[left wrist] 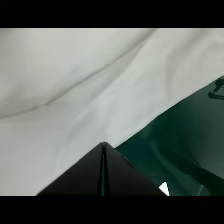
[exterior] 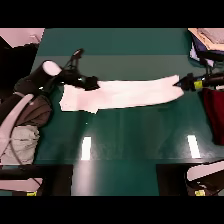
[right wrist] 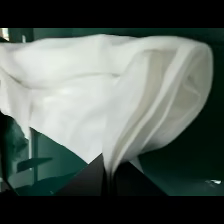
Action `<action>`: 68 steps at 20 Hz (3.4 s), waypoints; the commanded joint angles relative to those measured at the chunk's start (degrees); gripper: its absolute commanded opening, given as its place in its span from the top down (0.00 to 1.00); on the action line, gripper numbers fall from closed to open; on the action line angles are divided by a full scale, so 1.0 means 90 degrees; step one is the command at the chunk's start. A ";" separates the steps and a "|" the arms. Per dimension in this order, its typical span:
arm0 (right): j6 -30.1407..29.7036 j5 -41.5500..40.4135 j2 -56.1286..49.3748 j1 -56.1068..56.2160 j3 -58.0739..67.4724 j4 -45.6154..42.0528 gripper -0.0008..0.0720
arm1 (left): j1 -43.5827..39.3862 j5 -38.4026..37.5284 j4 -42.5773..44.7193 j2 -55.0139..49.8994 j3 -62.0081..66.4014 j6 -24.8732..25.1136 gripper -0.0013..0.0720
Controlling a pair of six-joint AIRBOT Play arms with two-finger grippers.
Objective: Fold the shirts.
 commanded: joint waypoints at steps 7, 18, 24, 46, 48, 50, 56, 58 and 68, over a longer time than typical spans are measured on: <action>0.0437 0.0153 0.0957 0.1498 0.1642 0.0867 0.98 | -0.0940 -0.0253 0.0012 -0.2718 0.2523 -0.0653 0.94; 0.0763 -0.0471 0.0935 0.3512 0.2776 -0.0255 0.97 | -0.0571 -0.0500 0.0034 -0.2851 0.2608 -0.0670 0.94; 0.0763 -0.0950 0.0697 0.4046 0.2778 -0.0199 0.97 | -0.0267 -0.1967 0.0595 -0.2846 0.3937 -0.0673 0.94; 0.0187 -0.3869 -0.2368 0.7172 0.4039 -0.0216 0.22 | 0.2259 -0.3548 0.3332 0.0423 0.4063 -0.0928 0.94; 0.0189 -0.3716 -0.1987 0.6907 0.3470 -0.0284 0.22 | 0.2259 -0.3548 0.3330 0.0425 0.4058 -0.0925 0.94; 0.0214 -0.3104 -0.1562 0.6370 0.3031 -0.0381 0.23 | 0.2259 -0.3553 0.3320 0.0427 0.4058 -0.0925 0.94; 0.1161 -0.1979 -0.0639 0.4201 0.1452 -0.1035 0.23 | 0.2259 -0.3534 0.3252 0.0427 0.4056 -0.0925 0.94; 0.1219 -0.1744 -0.0651 0.3645 0.1018 -0.1025 0.20 | 0.2259 -0.3524 0.3164 0.0427 0.4056 -0.0923 0.94; 0.1246 -0.2220 -0.1715 0.4107 0.0602 0.0520 0.16 | 0.2259 -0.3541 0.3121 0.0427 0.4056 -0.0758 0.94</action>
